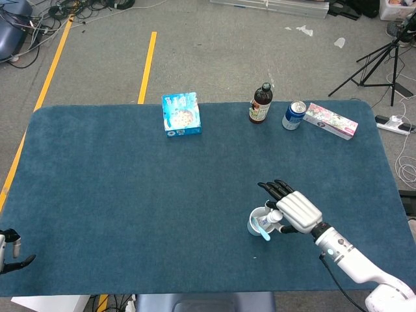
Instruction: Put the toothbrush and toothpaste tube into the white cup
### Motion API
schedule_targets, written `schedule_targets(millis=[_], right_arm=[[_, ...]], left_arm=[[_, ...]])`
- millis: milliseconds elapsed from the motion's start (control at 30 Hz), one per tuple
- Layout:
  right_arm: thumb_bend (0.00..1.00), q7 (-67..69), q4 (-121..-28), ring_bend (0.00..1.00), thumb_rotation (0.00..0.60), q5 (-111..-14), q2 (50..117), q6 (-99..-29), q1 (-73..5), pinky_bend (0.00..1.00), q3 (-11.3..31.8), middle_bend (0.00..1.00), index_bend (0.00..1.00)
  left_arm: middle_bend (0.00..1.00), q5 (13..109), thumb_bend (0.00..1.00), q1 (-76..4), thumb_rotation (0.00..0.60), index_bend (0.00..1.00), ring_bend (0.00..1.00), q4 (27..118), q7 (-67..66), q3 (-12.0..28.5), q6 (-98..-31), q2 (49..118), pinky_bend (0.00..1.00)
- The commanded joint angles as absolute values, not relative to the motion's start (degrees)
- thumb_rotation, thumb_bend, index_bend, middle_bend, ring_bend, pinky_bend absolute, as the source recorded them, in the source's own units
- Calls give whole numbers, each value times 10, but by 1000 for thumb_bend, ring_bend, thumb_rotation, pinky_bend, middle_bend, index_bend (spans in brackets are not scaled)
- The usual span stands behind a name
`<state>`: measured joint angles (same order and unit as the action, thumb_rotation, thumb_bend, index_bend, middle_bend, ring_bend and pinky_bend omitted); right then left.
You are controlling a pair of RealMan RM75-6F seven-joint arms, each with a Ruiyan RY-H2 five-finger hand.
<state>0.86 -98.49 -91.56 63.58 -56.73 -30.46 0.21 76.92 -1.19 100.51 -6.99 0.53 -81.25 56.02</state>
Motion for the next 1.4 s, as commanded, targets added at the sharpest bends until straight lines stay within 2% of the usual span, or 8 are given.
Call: schedule_targets(millis=[33,233,533,800,967,1200,1400], right_arm=[[259,11,-984,0,600,-917,635,-567,-306,0,1,0,502],[175,15,-983,0,600,-920,633,-565,-309,0,-3,0,370],[122,32,-987,0,600,-932,626,-577,-309,0,-8,0,252],[116,49,-1010,0,600,-958,593,-617,-297,0,-12,0,229],[115,34,-1047,0,600,-964,539,-638,-283,0,-18,0,216],[115,-73,-1111,0,600,-926,452,-645,-251,0,-27,0,213],[115,-149,-1113,0,600,-877,451,-682,-212,0,-22,0,213]], left_arm=[[536,769,0,-12,600,807,432,1005,-70,5,-813,560,386],[536,769,0,-12,600,807,433,1005,-70,5,-812,560,386],[536,768,0,-12,600,807,432,1004,-70,6,-811,560,386],[536,767,0,-13,600,807,432,1004,-71,5,-810,561,387],[536,767,0,-13,600,807,432,1003,-74,6,-810,561,387],[536,768,0,-14,600,807,432,1004,-78,5,-810,563,386],[536,772,0,-14,600,805,432,1003,-80,5,-812,565,387]])
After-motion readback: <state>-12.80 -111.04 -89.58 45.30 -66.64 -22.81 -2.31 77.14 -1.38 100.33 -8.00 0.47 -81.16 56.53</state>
